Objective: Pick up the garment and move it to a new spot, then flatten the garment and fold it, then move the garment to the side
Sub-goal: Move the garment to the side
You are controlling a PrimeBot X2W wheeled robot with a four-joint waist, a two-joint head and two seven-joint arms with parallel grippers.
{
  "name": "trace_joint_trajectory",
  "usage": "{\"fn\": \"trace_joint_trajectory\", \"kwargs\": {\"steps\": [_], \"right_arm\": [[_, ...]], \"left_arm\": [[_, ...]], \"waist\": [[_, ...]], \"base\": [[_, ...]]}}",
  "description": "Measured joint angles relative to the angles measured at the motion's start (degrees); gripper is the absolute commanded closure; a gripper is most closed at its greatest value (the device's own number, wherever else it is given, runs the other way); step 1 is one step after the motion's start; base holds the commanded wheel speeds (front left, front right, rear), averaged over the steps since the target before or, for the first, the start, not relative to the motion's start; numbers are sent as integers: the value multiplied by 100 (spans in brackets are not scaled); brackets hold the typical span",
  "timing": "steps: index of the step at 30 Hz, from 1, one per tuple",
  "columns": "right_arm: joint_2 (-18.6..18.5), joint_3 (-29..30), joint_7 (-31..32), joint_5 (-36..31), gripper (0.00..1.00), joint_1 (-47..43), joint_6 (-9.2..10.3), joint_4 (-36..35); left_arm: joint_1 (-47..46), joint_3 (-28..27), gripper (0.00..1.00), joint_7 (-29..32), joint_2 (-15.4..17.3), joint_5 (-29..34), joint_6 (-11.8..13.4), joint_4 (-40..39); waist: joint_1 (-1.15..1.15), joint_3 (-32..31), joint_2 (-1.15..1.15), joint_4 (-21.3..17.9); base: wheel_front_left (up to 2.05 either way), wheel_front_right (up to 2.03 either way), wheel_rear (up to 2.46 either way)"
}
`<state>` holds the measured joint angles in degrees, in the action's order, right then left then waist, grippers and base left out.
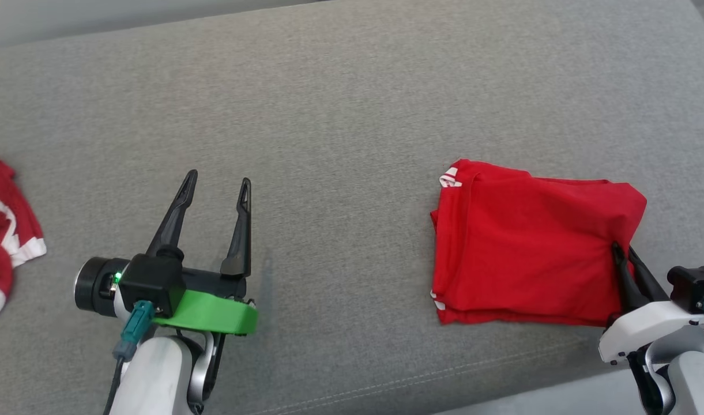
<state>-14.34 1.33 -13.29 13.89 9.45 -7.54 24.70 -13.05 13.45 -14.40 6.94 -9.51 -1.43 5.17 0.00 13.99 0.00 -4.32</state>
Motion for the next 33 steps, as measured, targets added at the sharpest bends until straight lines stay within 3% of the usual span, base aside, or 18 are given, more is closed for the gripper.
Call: {"fn": "trace_joint_trajectory", "kwargs": {"steps": [6, 11, 22, 32, 33], "right_arm": [[56, 41, -51, 8, 100, 276, 0, 71], [-148, 12, -78, 13, 100, 1032, 0, 205], [-980, 115, -152, 158, 100, 2863, 0, 1056], [-1454, 399, -171, 100, 100, 3495, 0, 1834], [-1455, 460, -172, 93, 46, 3565, 0, 1982]], "left_arm": [[-187, 127, 0, 107, 47, 45, -40, -149], [-453, 259, 0, 142, 7, 112, -57, -275], [-825, 370, 0, 279, 171, 305, -91, -790], [-1167, 512, 0, 432, 278, 423, -113, -1103], [-1182, 525, 0, 434, 278, 432, -113, -1117]], "waist": [[0, 103, 0, -577], [0, 322, 0, -787], [-1, 1165, 0, -748], [-1, 1773, 0, -598], [-1, 1814, 0, -588]], "base": [[0, 0, 0], [0, 0, 0], [0, 0, 0], [0, 0, 0], [0, 0, 0]]}}
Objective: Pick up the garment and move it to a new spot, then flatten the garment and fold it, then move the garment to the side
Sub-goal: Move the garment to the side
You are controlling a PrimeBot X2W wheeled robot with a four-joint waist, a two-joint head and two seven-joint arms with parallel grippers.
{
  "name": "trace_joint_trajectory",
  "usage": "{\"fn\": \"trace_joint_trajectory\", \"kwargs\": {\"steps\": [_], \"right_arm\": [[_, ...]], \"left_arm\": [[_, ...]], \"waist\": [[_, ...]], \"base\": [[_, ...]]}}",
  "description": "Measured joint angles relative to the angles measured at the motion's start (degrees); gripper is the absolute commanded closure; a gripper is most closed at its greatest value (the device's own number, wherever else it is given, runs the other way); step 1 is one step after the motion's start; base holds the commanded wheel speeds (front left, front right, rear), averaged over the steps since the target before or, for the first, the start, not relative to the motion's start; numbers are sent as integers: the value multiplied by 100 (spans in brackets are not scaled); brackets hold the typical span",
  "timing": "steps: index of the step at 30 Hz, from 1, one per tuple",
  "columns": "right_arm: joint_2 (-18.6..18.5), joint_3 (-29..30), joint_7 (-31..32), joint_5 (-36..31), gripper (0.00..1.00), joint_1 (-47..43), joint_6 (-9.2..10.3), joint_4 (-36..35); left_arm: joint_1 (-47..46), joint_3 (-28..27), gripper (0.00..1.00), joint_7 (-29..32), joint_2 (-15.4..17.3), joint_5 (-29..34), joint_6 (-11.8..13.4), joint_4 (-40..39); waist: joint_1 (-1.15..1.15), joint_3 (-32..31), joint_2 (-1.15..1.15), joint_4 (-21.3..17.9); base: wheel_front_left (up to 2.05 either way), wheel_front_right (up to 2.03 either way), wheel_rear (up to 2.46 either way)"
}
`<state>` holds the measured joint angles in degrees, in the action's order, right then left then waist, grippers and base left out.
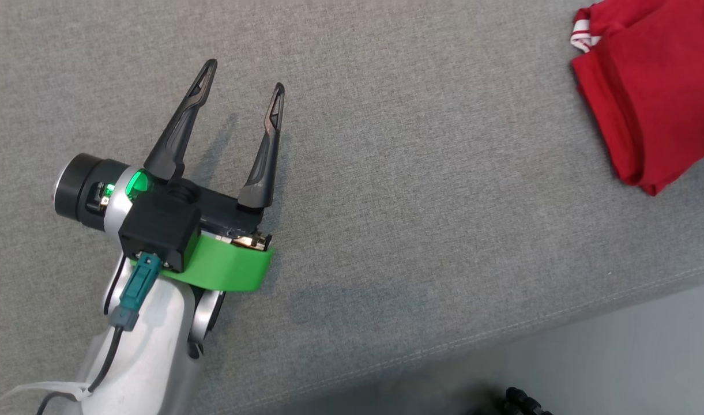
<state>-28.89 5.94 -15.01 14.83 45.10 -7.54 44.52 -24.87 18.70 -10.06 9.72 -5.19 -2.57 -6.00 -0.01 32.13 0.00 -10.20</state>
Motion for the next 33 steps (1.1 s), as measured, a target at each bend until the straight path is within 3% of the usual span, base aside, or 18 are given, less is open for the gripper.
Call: {"fn": "trace_joint_trajectory", "kwargs": {"steps": [1, 9, 15, 23, 33], "right_arm": [[-2, 98, 0, -68, 0, 40, 0, 70], [126, 866, -3, -567, 0, 160, 0, 78], [608, 1124, -4, -608, 0, -52, 0, -891], [1357, 733, -3, -444, 0, -1074, 1, -2626], [1985, -124, -4, -409, 0, -2248, 1, -3705]], "left_arm": [[-23, 18, 0, 9, 0, 10, -1, -13], [-113, 113, 0, -37, -8, 13, -22, -74], [-64, 27, 0, -153, -13, -80, 64, 57], [283, -135, 0, -291, -27, -241, 259, 253], [777, -441, 0, -422, -4, -474, 464, 524]], "waist": [[0, 36, 0, 9], [0, 22, 0, 86], [1, -201, 0, 133], [1, -617, 0, 317], [2, -1104, 0, 683]], "base": [[0, 0, 0], [0, 0, 0], [0, 0, 0], [0, 0, 0], [0, 0, 0]]}}
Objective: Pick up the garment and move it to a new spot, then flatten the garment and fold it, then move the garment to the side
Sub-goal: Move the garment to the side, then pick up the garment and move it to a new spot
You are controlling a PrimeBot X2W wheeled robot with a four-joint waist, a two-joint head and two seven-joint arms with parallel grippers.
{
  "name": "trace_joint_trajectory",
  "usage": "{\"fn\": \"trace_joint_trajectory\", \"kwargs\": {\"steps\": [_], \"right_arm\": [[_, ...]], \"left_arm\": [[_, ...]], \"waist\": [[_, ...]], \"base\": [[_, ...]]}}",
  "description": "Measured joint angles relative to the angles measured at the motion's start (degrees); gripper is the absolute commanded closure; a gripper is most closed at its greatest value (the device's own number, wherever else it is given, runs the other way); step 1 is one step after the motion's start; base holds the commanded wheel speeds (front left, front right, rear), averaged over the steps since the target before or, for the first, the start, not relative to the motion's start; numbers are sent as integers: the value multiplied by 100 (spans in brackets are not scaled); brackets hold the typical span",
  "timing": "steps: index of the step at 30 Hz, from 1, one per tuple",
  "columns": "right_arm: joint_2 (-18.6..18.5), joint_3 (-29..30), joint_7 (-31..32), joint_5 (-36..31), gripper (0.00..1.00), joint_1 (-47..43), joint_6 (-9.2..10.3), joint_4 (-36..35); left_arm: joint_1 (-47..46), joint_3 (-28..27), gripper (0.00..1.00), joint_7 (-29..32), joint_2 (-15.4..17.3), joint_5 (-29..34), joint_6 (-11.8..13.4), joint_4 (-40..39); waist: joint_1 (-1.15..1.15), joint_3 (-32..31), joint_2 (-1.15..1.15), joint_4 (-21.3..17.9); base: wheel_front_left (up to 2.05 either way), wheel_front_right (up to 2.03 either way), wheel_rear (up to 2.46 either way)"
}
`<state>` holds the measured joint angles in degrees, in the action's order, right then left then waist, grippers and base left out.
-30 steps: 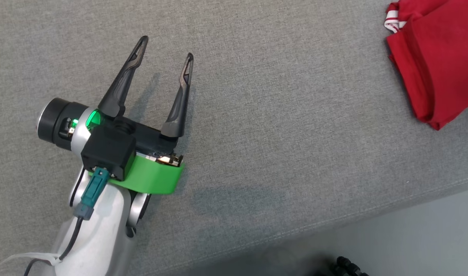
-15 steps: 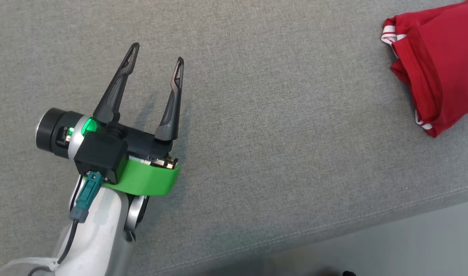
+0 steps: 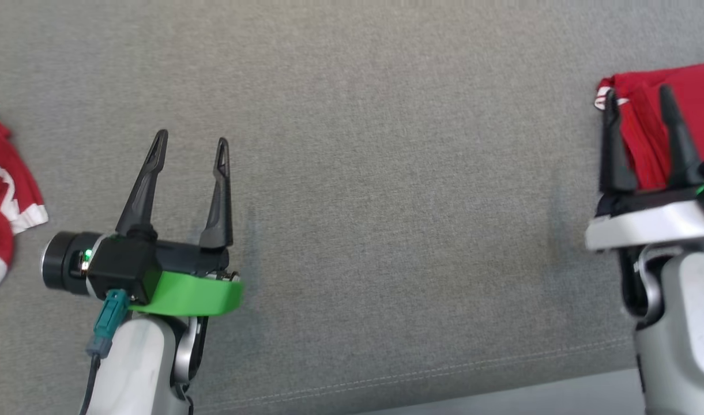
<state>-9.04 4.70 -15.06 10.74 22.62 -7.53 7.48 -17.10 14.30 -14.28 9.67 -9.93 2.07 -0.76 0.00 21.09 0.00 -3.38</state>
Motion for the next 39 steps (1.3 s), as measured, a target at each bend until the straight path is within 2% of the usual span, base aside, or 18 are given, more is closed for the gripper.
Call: {"fn": "trace_joint_trajectory", "kwargs": {"steps": [7, 19, 39], "right_arm": [[359, -164, 0, -120, 0, -813, 0, -207], [550, 42, 10, -339, 0, -2056, 0, -408], [611, 1, 371, -468, 0, -2713, 0, -1061]], "left_arm": [[383, -224, 0, -49, -18, -192, 88, 205], [1089, -427, 0, -69, 14, -311, 44, 466], [1412, -363, 0, -68, 71, -363, 3, 833]], "waist": [[0, -439, 0, 259], [0, -1200, 0, 526], [0, -1813, 1, 672]], "base": [[0, 0, 0], [0, 0, 0], [0, 0, 0]]}}
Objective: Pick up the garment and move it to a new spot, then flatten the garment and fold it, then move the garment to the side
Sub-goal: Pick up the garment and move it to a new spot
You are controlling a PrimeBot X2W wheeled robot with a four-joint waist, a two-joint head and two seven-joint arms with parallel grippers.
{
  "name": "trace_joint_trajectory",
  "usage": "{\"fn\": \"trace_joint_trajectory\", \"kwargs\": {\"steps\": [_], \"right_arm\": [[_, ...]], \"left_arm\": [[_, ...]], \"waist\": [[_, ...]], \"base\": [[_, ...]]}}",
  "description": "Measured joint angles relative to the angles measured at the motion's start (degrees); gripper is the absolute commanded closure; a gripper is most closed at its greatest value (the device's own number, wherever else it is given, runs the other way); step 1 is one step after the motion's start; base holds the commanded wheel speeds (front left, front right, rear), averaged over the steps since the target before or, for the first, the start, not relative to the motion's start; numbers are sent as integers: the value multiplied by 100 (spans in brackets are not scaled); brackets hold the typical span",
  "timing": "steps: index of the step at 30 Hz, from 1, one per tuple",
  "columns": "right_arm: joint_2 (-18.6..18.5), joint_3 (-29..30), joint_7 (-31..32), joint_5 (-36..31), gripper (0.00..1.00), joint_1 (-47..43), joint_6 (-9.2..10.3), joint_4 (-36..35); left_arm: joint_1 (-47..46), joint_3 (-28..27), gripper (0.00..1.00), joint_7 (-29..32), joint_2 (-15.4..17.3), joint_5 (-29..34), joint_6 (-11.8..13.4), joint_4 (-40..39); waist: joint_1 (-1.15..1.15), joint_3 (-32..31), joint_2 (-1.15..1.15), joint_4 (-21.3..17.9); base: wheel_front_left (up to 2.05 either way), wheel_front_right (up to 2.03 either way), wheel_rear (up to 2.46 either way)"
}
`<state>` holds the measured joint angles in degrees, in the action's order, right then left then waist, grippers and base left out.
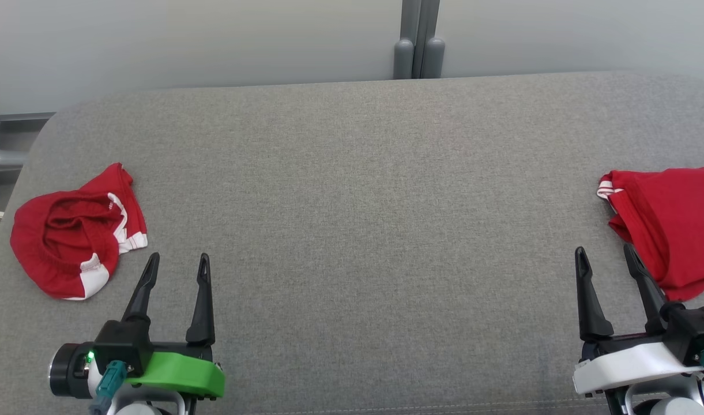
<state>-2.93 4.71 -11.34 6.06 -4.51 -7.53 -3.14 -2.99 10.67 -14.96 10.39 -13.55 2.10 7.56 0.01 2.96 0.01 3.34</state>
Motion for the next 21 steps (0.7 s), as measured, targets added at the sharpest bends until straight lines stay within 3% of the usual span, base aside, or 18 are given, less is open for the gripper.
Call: {"fn": "trace_joint_trajectory", "kwargs": {"steps": [21], "right_arm": [[2, 35, 74, -7, 0, -24, 0, -185]], "left_arm": [[-175, 71, 0, 20, 33, -63, 45, 18]], "waist": [[0, 0, 0, 235]], "base": [[0, 0, 0]]}}
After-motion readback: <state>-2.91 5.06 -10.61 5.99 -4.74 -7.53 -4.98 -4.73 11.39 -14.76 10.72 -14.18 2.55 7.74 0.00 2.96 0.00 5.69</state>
